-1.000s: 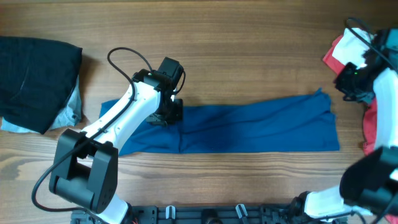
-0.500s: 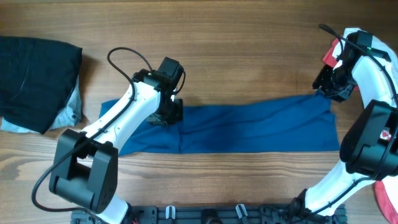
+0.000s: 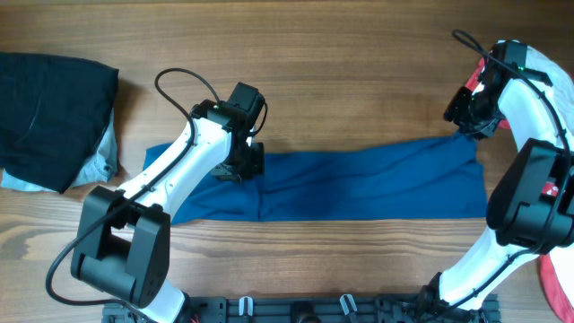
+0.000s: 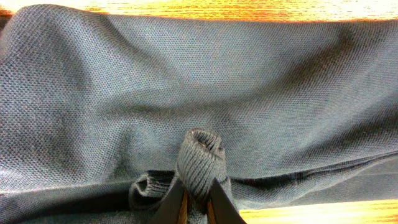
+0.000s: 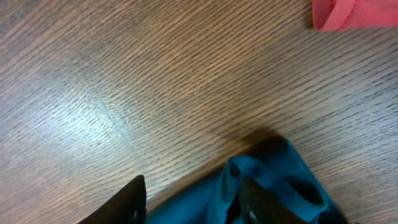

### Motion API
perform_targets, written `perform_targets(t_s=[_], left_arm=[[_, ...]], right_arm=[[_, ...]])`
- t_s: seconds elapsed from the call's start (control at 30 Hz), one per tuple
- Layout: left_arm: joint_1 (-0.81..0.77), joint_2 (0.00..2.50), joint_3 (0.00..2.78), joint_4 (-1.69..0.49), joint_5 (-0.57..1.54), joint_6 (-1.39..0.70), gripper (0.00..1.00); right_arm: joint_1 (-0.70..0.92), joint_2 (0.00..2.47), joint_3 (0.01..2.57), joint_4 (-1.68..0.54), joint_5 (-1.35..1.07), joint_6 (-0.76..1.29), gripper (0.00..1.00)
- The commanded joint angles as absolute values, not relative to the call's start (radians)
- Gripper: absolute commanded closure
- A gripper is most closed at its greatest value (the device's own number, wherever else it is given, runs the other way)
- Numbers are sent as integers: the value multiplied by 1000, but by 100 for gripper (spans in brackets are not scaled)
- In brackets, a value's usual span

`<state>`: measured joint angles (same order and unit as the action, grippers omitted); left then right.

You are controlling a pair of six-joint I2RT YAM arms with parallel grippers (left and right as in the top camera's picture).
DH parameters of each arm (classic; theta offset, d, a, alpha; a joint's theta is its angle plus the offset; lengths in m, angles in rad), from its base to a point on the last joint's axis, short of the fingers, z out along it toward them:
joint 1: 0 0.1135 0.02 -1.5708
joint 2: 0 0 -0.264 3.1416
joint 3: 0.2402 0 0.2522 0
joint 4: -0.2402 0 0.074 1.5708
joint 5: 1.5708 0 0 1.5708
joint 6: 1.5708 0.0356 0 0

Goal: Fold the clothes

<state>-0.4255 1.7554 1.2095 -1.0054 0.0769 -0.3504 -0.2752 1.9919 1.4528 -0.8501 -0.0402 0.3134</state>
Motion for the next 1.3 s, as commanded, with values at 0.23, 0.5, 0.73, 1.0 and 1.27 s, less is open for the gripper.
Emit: perform_targets(t_s=[0.23,0.5,0.73,1.0,1.27], left_arm=[[-428,1765,1202,-1008,85,-356,91],[-428,1765,1202,-1011,85,-356,92],[-428,1765,1202,-1013,84,-356,92],[-428,1765,1202,-1025,84,-356,92],[-428,1765,1202,-1044,84,-355,93]], right_arm=[[-271,2007,1435,-827,-15,367,56],[-271,2007,1398,-796,-9,368,58],[-272,2007,1398,-807,38,366,89],[-273,2006,1399,-854,60,365,96],[-399,1992,1419,-1112,110,396,96]])
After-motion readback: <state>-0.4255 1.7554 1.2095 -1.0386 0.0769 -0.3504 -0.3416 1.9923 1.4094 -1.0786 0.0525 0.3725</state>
